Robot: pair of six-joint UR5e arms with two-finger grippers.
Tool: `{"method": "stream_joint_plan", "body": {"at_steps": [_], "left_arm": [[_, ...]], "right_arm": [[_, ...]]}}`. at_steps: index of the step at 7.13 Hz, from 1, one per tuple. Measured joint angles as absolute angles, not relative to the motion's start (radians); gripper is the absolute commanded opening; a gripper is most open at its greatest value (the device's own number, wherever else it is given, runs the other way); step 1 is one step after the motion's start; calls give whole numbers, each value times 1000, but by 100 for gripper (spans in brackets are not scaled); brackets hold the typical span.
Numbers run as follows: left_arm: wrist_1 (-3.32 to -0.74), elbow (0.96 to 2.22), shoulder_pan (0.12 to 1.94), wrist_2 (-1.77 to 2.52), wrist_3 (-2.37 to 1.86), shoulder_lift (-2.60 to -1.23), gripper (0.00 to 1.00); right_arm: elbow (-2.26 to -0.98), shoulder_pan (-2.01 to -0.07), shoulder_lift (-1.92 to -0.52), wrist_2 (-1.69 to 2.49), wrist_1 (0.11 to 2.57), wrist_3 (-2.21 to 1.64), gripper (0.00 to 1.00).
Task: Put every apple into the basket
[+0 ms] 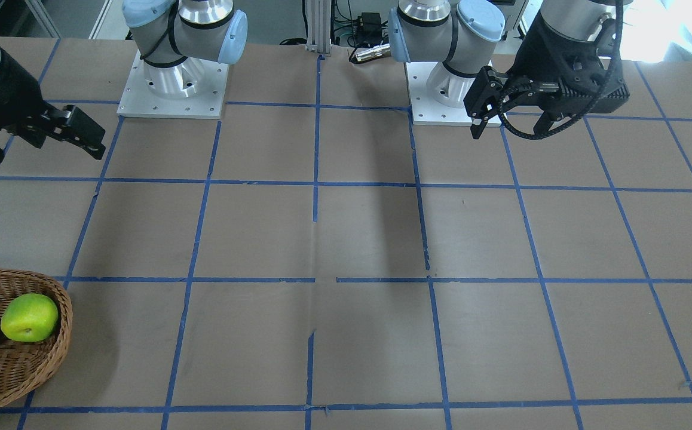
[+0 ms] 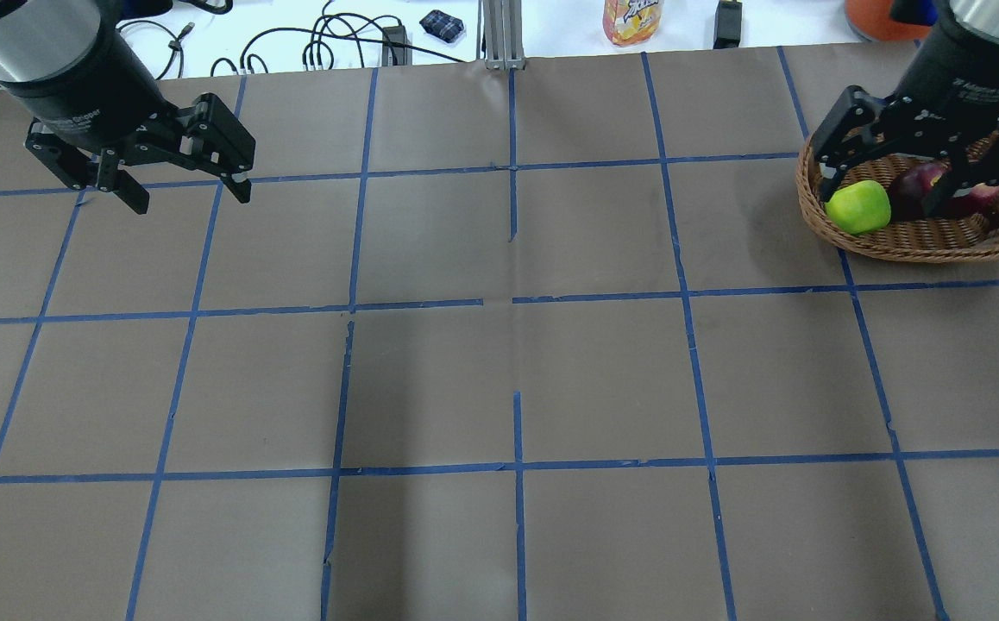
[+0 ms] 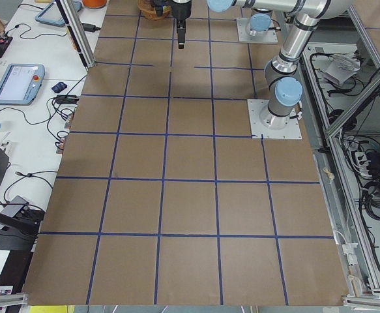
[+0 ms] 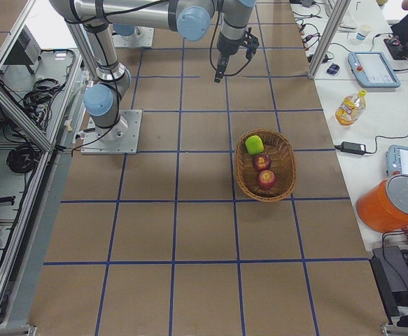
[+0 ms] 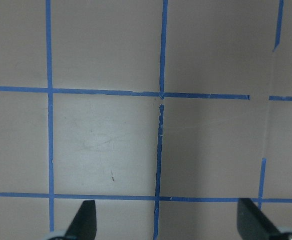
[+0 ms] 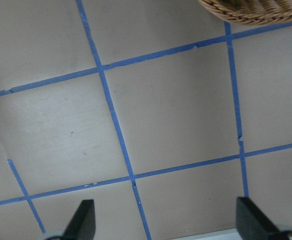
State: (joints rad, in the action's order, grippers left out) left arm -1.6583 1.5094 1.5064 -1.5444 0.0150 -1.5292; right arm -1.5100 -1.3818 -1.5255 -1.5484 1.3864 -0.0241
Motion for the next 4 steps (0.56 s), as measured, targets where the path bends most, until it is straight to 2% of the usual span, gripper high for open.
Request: {"method": "stream_joint_plan", "body": {"at_steps": [4], "left_arm": [[-1661,1510,1508,-1543,15,-1533,100]], "right_arm": [[-1546,-1514,-1541,-1553,1441,-99,100]]}}
